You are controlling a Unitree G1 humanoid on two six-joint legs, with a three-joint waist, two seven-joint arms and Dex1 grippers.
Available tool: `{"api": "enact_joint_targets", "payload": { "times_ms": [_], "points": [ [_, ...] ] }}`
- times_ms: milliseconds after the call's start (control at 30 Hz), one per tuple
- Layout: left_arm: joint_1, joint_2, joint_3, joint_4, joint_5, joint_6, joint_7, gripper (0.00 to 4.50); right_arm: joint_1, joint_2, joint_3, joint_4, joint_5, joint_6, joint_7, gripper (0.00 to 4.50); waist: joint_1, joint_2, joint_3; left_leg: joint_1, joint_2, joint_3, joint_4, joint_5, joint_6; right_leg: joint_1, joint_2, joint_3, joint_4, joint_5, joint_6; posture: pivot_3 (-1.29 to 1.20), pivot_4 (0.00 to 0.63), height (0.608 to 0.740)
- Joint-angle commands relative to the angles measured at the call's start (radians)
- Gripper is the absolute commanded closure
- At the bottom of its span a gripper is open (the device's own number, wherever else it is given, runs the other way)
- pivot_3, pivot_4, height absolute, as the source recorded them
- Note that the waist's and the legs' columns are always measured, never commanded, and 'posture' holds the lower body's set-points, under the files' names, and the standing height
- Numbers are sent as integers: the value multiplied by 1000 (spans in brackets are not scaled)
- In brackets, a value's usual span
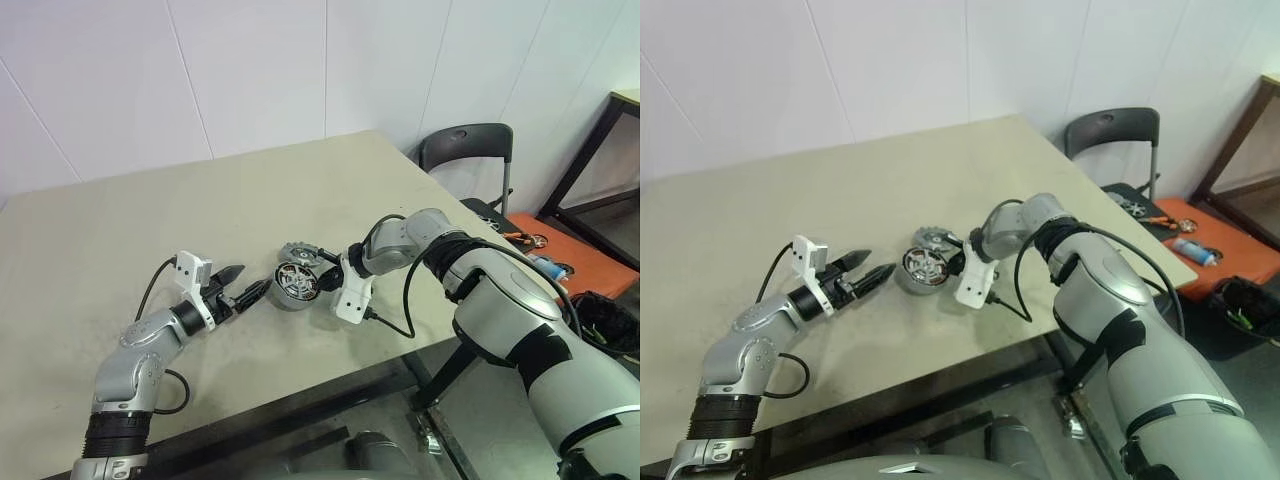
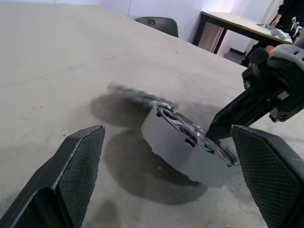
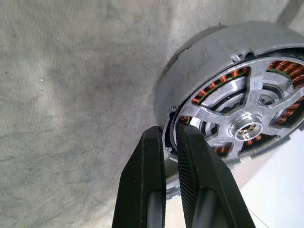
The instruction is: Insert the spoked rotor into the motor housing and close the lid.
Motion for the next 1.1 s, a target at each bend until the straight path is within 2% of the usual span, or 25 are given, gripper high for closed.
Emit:
{"api": "enact_joint_targets", "payload": {
  "times_ms": [33, 100, 200, 267, 300, 433, 567, 733, 867, 1000, 1100],
  "points": [
    [-18, 1, 3, 6, 2, -35, -11, 0, -64, 11, -26, -18, 46, -24, 45, 4373, -1, 0, 0, 0, 0, 0, 0, 0, 0, 0, 0, 0, 0, 0, 0, 0, 0, 740],
    [-21, -1, 2, 12, 4, -37, -13, 0, -65, 21, -79, 5, 140, -38, 185, 4373, -2, 0, 0, 0, 0, -1, 0, 0, 0, 0, 0, 0, -1, 0, 0, 0, 0, 740],
    [-25, -1, -1, 23, 5, -43, -15, 0, -31, 53, -217, 25, 406, 23, 565, 4373, -5, 0, 1, 0, 0, -1, 0, 0, 0, 0, 0, 0, -2, 0, 0, 0, 0, 740],
    [-31, 0, -3, 31, 5, -43, -20, 0, 21, 65, -298, -49, 592, 168, 856, 4373, -6, 0, 1, 0, 1, -2, 0, 0, 0, 1, 0, -1, -2, 0, 0, 0, 0, 740],
    [-33, 0, -5, 35, 6, -43, -22, 0, 42, 61, -317, -91, 641, 219, 940, 4373, -5, 0, 1, 0, 1, -3, 0, 0, 0, 2, 0, -2, -2, 0, 0, 0, 0, 740],
    [-44, 1, -8, 47, 9, -43, -26, 0, 107, 26, -345, -246, 681, 418, 1054, 4373, 3, 1, 2, -1, 0, -6, 0, 0, 1, 2, -1, -4, -3, 0, 0, 0, 0, 740],
    [-51, 2, -13, 59, 12, -44, -30, 0, 199, -26, -346, -492, 727, 671, 1220, 4373, 8, 2, 2, -1, 0, -7, 0, 0, 1, 2, -1, -5, -3, 0, 0, 0, 0, 740],
    [-52, -4, -17, 70, 20, -51, -30, 0, 254, -59, -334, -671, 728, 878, 1295, 4373, 7, 2, 3, -2, 0, -7, 0, -1, 1, 1, -2, -5, -3, 0, 1, 0, 0, 740],
    [-52, -9, -21, 79, 25, -60, -32, 0, 266, -60, -315, -714, 706, 983, 1317, 4373, 9, 2, 3, -1, 0, -7, 0, 0, 1, 2, -2, -5, -3, 0, 1, 0, 0, 740],
    [-47, -16, -25, 82, 28, -68, -31, 0, 262, -11, -308, -691, 703, 1083, 1292, 4373, 9, 2, 3, -1, 0, -7, 0, 0, 0, 2, -2, -5, -3, 0, 1, 0, 0, 740],
    [-41, -23, -28, 78, 31, -70, -28, 0, 239, 43, -311, -628, 681, 1153, 1207, 4373, 5, 1, 2, -1, 0, -7, 0, 0, 0, 2, -2, -5, -3, 0, 1, 0, 0, 740]
  ]
}}
